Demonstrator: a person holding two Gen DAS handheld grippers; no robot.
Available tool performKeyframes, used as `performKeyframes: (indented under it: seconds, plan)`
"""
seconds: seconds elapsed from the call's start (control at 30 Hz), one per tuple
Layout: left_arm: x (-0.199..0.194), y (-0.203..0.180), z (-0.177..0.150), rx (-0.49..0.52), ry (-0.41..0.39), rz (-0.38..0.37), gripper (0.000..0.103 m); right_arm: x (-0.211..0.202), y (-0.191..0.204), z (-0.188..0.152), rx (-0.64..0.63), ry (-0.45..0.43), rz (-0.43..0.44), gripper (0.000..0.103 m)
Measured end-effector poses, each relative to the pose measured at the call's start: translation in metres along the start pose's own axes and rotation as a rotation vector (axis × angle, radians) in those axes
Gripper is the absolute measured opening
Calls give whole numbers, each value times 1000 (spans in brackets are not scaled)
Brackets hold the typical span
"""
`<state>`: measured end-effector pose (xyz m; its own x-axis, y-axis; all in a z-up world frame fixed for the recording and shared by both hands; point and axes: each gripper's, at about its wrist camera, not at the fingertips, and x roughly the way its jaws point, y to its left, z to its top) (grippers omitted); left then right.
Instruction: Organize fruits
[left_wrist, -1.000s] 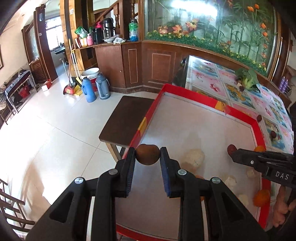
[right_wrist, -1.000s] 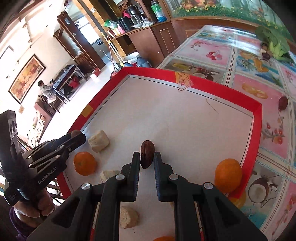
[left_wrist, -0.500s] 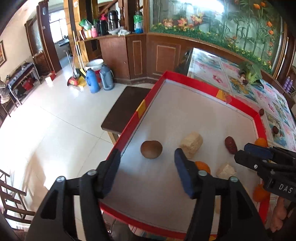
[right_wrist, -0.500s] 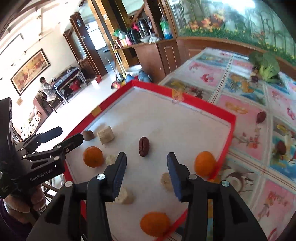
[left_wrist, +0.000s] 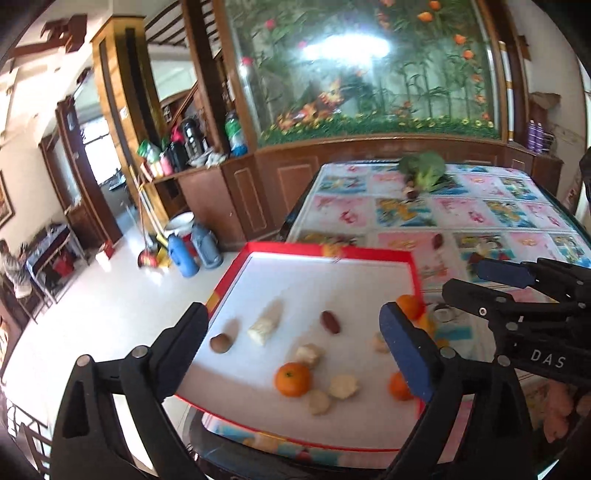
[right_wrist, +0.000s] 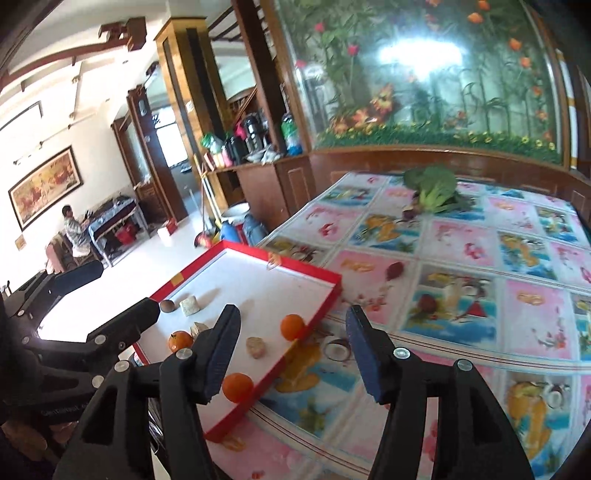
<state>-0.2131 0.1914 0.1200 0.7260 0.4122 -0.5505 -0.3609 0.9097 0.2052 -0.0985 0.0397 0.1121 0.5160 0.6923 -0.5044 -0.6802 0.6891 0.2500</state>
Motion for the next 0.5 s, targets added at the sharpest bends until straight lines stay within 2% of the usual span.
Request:
performKeyframes:
  seconds: [0.23, 0.4, 0.5]
  plan:
    - [-47, -43, 7, 65, -77, -52, 94, -57, 1, -9, -9, -104, -66, 66]
    - [-82, -55, -2, 91, -131, -71, 95, -86, 15, -18, -26, -142, -80, 67]
    - [-100, -55, -8, 89, -152, -73, 96, -103, 28, -22, -47, -165, -102, 71]
